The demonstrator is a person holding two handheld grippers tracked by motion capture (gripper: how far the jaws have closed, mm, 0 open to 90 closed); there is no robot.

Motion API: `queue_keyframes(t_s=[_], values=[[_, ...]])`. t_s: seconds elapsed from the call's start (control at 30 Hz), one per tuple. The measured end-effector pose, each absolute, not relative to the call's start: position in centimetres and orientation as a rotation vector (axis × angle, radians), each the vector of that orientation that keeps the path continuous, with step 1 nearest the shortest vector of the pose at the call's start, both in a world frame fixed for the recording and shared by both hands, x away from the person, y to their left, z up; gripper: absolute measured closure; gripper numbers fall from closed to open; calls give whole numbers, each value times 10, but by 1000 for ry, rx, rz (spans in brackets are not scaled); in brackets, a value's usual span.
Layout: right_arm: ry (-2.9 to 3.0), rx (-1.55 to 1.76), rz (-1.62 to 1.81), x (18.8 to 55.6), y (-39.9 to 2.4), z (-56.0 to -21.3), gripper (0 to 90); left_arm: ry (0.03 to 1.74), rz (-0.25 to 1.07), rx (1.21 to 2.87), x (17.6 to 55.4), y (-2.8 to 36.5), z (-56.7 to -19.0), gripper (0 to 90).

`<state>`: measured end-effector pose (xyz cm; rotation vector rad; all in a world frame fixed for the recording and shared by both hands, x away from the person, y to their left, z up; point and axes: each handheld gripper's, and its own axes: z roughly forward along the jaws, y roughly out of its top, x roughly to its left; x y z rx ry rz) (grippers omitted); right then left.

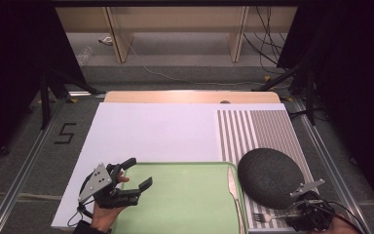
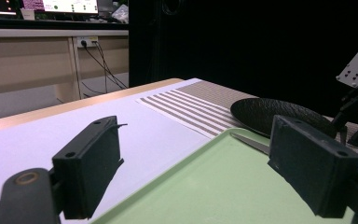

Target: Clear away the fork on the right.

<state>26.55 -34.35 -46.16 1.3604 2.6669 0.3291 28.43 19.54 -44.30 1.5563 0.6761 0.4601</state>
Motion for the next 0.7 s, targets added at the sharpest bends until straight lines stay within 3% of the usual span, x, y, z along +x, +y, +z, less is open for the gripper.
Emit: queue_keyframes(t_s=[0.7], values=[[2756, 1178, 146, 261, -326, -456, 622, 676, 460, 1558, 284, 195, -443, 163]])
